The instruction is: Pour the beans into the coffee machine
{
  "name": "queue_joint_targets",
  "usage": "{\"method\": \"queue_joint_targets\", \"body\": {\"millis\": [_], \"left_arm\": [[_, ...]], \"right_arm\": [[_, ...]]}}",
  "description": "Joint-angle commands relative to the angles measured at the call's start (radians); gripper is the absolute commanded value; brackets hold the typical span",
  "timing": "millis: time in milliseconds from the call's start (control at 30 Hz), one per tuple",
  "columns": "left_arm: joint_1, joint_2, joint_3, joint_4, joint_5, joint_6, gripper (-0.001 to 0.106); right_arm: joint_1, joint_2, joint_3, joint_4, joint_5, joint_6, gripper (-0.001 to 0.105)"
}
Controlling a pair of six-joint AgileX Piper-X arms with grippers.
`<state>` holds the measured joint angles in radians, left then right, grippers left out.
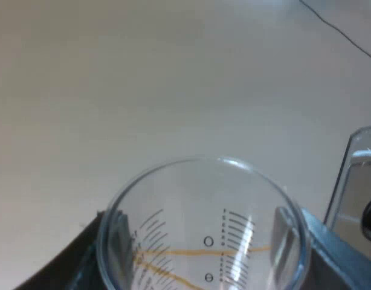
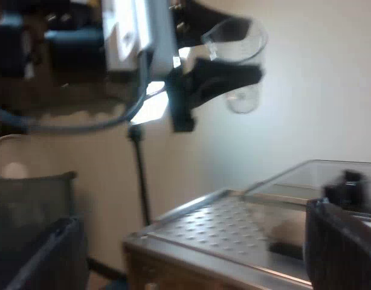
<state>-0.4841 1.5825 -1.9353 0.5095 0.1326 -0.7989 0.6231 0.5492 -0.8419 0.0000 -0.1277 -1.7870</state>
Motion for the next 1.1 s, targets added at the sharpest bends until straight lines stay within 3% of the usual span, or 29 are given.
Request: {"method": "queue_joint_targets", "body": {"millis": [33,233,367,567,700,900,1100], "left_arm": [[-0.002,-0.034,-0.006,0.07,-0.017,-0.141,0.025],[-0.002,-0.093,-0.006,0.204,-0.015,-0.318,0.025],[-0.002,-0.139,-0.006,0.315,0.063,-0.435,0.025],[-0.002,-0.188,-0.004,0.48,0.096,-0.478,0.025],[-0.002,-0.228,0.028,0.495,0.096,-0.478,0.025],[0.027,-0.342,0.166,0.472,0.121,-0.521,0.025],[0.114,-0.517,0.393,0.373,0.201,-0.59,0.025]], "right_arm": [[0.0,-0.003,-0.003,-0.017,-0.08,-0.002,0.079],[0.0,-0.003,-0.003,-0.017,-0.123,0.022,0.079],[0.0,-0.003,-0.003,-0.017,-0.124,0.027,0.079],[0.0,-0.003,-0.014,0.008,-0.168,0.033,0.079],[0.0,-0.003,-0.017,0.064,-0.201,0.033,0.079],[0.0,-0.003,-0.017,0.142,-0.24,0.033,0.079],[0.0,-0.003,-0.017,0.201,-0.27,0.033,0.079]]}}
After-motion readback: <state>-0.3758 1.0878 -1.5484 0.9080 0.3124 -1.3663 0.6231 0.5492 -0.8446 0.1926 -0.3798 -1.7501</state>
